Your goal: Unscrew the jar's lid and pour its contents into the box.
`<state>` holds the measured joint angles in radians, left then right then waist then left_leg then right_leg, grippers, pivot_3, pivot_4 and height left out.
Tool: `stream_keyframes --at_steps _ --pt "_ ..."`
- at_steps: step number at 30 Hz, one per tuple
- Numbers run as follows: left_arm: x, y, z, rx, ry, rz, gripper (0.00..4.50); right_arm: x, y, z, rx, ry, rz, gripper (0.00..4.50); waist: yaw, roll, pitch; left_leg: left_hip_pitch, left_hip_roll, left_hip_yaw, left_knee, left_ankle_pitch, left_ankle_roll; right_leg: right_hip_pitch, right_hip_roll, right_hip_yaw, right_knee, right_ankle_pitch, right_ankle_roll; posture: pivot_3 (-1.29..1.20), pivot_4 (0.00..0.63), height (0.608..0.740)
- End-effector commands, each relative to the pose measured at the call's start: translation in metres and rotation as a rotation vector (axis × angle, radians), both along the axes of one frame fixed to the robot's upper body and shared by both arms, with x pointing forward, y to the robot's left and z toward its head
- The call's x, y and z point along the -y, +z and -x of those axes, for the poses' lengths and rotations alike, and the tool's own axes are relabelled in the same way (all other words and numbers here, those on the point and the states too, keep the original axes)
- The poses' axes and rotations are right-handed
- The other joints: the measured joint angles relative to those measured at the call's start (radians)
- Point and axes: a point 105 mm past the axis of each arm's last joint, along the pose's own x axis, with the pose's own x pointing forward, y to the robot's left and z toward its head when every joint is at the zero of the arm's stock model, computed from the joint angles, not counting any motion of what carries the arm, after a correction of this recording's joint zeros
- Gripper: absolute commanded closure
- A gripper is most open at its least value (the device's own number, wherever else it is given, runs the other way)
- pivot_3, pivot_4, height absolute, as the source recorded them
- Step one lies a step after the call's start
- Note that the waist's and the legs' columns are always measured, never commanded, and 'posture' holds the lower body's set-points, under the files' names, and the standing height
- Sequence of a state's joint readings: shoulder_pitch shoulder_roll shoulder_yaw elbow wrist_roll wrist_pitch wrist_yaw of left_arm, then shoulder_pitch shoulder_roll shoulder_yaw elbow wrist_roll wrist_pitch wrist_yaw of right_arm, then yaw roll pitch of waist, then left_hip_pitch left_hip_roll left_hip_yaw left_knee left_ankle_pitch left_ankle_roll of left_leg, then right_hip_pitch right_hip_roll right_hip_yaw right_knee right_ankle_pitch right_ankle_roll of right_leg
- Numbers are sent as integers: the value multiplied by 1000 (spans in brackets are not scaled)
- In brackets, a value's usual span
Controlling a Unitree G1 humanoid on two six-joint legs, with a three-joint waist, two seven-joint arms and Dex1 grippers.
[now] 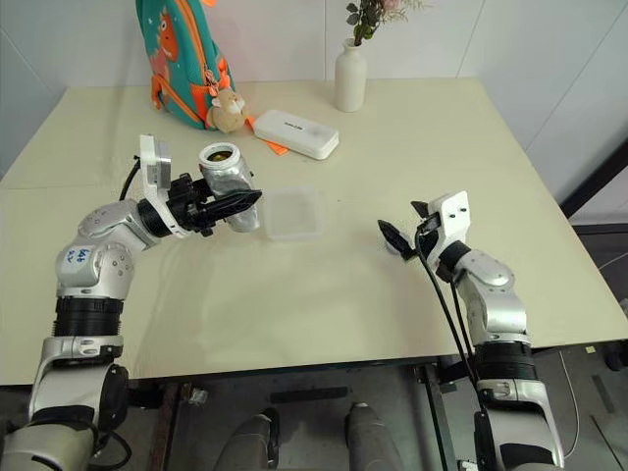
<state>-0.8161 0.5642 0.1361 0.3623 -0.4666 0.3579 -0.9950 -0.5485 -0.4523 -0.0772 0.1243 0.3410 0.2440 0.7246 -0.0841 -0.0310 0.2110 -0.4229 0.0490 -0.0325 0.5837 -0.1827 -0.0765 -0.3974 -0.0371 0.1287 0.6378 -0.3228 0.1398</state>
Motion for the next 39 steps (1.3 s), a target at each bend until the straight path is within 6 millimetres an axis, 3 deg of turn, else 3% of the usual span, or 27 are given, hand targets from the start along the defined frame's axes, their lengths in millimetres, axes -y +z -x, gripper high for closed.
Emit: stream_keyframes --at_steps 1,4,7,14,18,24,29,34,39 --pt "-10 9 -15 32 100 -91 2456 -30 31 17 75 146 42 20 2 0 0 0 0 0 0 0 0 0 0 0 0 0 0 0 150 740" --pt "-18 -4 -37 37 207 -217 2456 -52 41 24 88 221 53 20 5 0 0 0 0 0 1 0 0 0 0 0 0 0 0 0 150 740" --pt "-12 -3 -50 70 244 -230 2456 -65 42 28 92 269 84 20 12 0 0 -1 0 0 1 0 0 0 0 0 -1 0 0 0 150 740" --pt "5 -6 -62 111 264 -271 2456 -63 44 29 93 271 85 20 31 0 0 -3 0 0 0 -1 0 -1 0 0 -3 -1 1 0 150 740" --pt "7 5 -63 226 295 -340 2456 -58 40 30 82 249 82 20 31 0 0 -3 0 0 0 -1 0 -1 0 0 -2 -1 1 0 150 740" --pt "11 32 -64 797 473 -769 2456 -52 34 30 65 210 63 20 31 0 0 -3 0 0 1 -1 0 -1 0 0 -1 -1 1 0 150 740" --pt "22 53 -69 1214 590 -1029 2456 -51 33 30 57 196 43 20 40 0 0 -4 0 0 3 -1 0 -1 0 0 -1 0 2 0 150 740" --pt "46 58 -75 1636 526 -1344 2456 -51 34 32 56 187 15 20 51 0 0 -5 -1 1 5 -2 0 -1 0 1 -2 0 4 0 150 740" --pt "67 55 -78 1973 381 -1545 2456 -50 38 31 60 166 -20 20 57 -1 0 -6 -1 1 5 -3 0 -2 0 1 -3 -1 5 0 150 740"
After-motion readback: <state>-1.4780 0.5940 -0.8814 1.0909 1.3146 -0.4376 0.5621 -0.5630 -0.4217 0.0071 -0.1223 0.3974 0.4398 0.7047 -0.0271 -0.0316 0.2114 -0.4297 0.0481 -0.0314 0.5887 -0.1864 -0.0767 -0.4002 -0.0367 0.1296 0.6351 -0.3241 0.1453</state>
